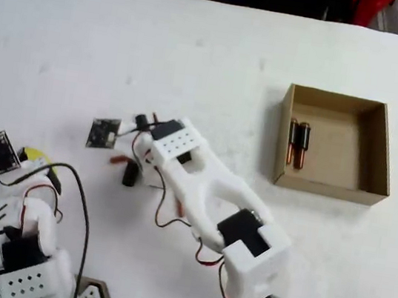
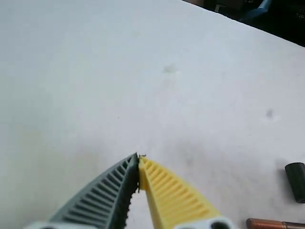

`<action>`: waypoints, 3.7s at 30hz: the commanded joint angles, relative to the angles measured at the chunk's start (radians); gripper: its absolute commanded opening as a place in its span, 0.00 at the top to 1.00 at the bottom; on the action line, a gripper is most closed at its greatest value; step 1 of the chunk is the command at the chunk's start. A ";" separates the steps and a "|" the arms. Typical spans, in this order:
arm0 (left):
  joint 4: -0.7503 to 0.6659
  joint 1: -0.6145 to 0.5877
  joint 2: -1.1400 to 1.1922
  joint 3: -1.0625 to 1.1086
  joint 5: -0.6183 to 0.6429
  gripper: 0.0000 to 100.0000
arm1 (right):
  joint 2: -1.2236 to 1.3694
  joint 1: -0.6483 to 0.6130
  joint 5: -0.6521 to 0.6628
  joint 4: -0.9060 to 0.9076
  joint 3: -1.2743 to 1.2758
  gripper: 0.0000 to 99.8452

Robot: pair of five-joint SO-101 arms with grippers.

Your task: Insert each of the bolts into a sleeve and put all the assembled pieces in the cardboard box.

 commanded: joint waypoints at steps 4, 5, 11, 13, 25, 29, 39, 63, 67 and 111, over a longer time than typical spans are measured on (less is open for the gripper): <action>-0.005 -0.002 -0.012 -0.035 -0.009 0.98 | -0.206 -0.013 -0.011 0.116 -0.017 0.98; -0.003 -0.001 -0.012 -0.035 -0.009 0.98 | -0.242 -0.013 -0.011 0.130 -0.017 0.98; -0.002 -0.001 -0.012 -0.035 -0.009 0.98 | -0.444 0.016 -0.011 0.225 -0.014 0.98; -0.002 -0.001 -0.012 -0.035 -0.009 0.98 | -0.510 0.039 -0.011 0.255 -0.014 0.98; -0.005 0.074 -0.012 -0.006 -0.064 0.98 | -0.935 0.202 -0.055 0.407 -0.008 0.98; 0.003 0.145 -0.012 0.000 -0.206 0.98 | -1.049 0.286 -0.233 0.421 0.008 0.98; 0.054 0.160 -0.012 -0.002 -0.216 0.98 | -1.317 0.427 -0.330 0.320 0.307 0.98; 0.117 0.360 -0.010 -0.005 -0.327 0.98 | -1.920 0.559 -0.591 -0.085 1.129 0.98; 0.117 0.403 -0.008 -0.005 -0.423 0.98 | -2.043 0.561 -0.591 -0.081 1.217 0.98; 0.299 0.874 1.495 -1.089 0.054 0.96 | -2.169 0.647 -0.591 -0.067 1.369 0.98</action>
